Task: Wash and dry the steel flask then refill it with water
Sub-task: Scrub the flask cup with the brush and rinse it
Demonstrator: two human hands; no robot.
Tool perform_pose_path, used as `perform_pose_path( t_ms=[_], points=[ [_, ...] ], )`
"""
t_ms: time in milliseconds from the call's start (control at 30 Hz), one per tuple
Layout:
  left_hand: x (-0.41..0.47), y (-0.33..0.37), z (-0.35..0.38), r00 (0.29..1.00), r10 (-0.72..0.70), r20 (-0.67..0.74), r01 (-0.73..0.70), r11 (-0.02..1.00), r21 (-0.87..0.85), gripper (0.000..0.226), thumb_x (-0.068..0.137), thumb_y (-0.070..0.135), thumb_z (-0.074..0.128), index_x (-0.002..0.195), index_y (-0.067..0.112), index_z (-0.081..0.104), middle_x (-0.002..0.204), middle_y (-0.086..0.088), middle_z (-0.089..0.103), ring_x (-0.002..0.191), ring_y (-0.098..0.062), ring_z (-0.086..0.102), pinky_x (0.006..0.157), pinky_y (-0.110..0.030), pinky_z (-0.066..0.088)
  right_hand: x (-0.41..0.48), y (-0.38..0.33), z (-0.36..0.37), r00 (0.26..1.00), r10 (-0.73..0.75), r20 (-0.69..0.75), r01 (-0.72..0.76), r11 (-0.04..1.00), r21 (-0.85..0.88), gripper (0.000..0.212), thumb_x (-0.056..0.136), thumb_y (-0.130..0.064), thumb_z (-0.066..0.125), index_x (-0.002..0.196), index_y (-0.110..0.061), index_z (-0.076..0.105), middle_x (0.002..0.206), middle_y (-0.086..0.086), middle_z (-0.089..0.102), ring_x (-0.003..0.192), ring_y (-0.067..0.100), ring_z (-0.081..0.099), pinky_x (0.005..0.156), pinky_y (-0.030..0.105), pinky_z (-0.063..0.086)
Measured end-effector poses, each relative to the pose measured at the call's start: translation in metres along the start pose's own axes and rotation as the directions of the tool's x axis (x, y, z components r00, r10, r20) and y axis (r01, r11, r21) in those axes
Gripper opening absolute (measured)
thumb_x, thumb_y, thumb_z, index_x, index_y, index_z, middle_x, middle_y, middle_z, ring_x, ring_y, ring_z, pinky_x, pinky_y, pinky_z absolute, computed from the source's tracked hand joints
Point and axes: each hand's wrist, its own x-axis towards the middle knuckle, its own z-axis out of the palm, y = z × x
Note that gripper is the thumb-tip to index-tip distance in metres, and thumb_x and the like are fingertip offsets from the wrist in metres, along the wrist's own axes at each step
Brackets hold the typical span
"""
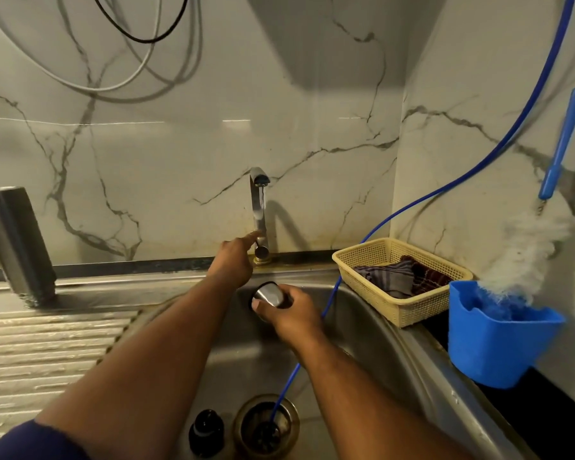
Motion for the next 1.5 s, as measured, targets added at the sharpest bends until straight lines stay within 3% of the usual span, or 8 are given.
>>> perform_pose_path(
  t_ms=[267, 467, 600, 800, 900, 1100, 1300, 1500],
  points=[
    [-0.019, 0.010, 0.006, 1.000, 0.009, -0.009, -0.010, 0.996, -0.088, 0.072, 0.091, -0.013, 0.048, 0.155, 0.017, 0.037, 0.152, -0.010, 0.050, 0.136, -0.029, 0.051, 0.108, -0.030, 0.041, 0.000, 0.002, 0.002, 1.000, -0.013, 0.018, 0.014, 1.000, -0.018, 0.065, 0.084, -0.036, 0.081, 0.142, -0.024, 0.054, 0.135, -0.001, 0.062, 0.121, 0.019, 0.058, 0.100, 0.035, 0.051],
    [-0.056, 0.013, 0.004, 0.954, -0.259, 0.148, 0.298, 0.854, -0.427, 0.024, 0.103, 0.029, 0.055, 0.091, 0.017, 0.072, 0.082, -0.004, 0.069, 0.081, -0.021, 0.066, 0.064, -0.026, 0.047, -0.001, 0.004, -0.001, 1.000, 0.009, 0.030, -0.008, 1.000, -0.015, 0.063, 0.078, -0.026, 0.087, 0.130, -0.026, 0.052, 0.127, 0.000, 0.065, 0.112, 0.017, 0.061, 0.098, 0.036, 0.054],
    [-0.091, 0.014, -0.007, 0.935, -0.232, 0.267, 0.346, 0.758, -0.553, 0.027, 0.103, 0.034, 0.056, 0.091, 0.016, 0.072, 0.081, -0.008, 0.071, 0.079, -0.023, 0.070, 0.068, -0.034, 0.059, -0.009, -0.005, 0.001, 0.998, -0.066, -0.010, 0.065, 0.993, -0.097, 0.061, 0.077, -0.017, 0.087, 0.127, -0.037, 0.058, 0.128, -0.004, 0.064, 0.120, 0.019, 0.061, 0.100, 0.038, 0.055],
    [-0.101, 0.011, -0.021, 0.914, -0.213, 0.345, 0.394, 0.266, -0.880, 0.031, 0.107, 0.024, 0.045, 0.112, 0.007, 0.071, 0.098, -0.014, 0.077, 0.090, -0.024, 0.073, 0.076, -0.034, 0.056, 0.007, -0.031, -0.006, 0.991, -0.128, 0.041, 0.133, 0.978, -0.163, 0.075, 0.081, -0.025, 0.085, 0.146, -0.034, 0.047, 0.138, -0.004, 0.058, 0.124, 0.018, 0.059, 0.092, 0.023, 0.051],
    [-0.095, 0.015, -0.017, 0.910, -0.154, 0.385, 0.403, 0.120, -0.907, 0.036, 0.107, 0.031, 0.043, 0.123, 0.010, 0.068, 0.113, -0.016, 0.075, 0.109, -0.033, 0.069, 0.098, -0.051, 0.054, 0.012, -0.024, -0.004, 0.993, -0.110, 0.035, 0.112, 0.992, -0.064, 0.059, 0.092, -0.036, 0.073, 0.146, -0.032, 0.048, 0.137, -0.001, 0.061, 0.110, 0.013, 0.063, 0.073, 0.013, 0.050],
    [-0.087, 0.017, -0.002, 0.944, -0.008, 0.330, 0.319, 0.277, -0.906, 0.029, 0.106, 0.027, 0.047, 0.122, 0.014, 0.068, 0.113, -0.022, 0.071, 0.100, -0.036, 0.070, 0.082, -0.046, 0.060, 0.031, -0.008, -0.002, 1.000, 0.009, 0.023, -0.010, 0.999, 0.054, 0.051, 0.099, -0.046, 0.059, 0.146, -0.037, 0.043, 0.097, 0.004, 0.068, 0.070, 0.015, 0.063, 0.058, 0.025, 0.054],
    [-0.086, 0.022, 0.003, 0.944, -0.072, 0.322, 0.329, 0.109, -0.938, 0.030, 0.108, 0.019, 0.044, 0.118, 0.002, 0.067, 0.104, -0.019, 0.076, 0.085, -0.024, 0.076, 0.062, -0.029, 0.060, 0.032, -0.002, 0.002, 0.994, -0.050, 0.098, 0.049, 0.999, 0.012, 0.047, 0.100, -0.057, 0.050, 0.142, -0.037, 0.049, 0.128, 0.003, 0.065, 0.100, 0.020, 0.069, 0.074, 0.032, 0.061],
    [-0.087, 0.019, 0.010, 0.949, -0.051, 0.312, 0.314, 0.272, -0.910, 0.039, 0.107, 0.039, 0.045, 0.115, 0.011, 0.071, 0.103, -0.016, 0.076, 0.096, -0.028, 0.074, 0.081, -0.037, 0.059, 0.029, -0.007, 0.006, 0.996, -0.068, 0.049, 0.068, 0.998, -0.011, 0.028, 0.105, -0.055, 0.037, 0.117, -0.036, 0.054, 0.105, 0.004, 0.067, 0.083, 0.016, 0.066, 0.065, 0.029, 0.055]
  ],
)
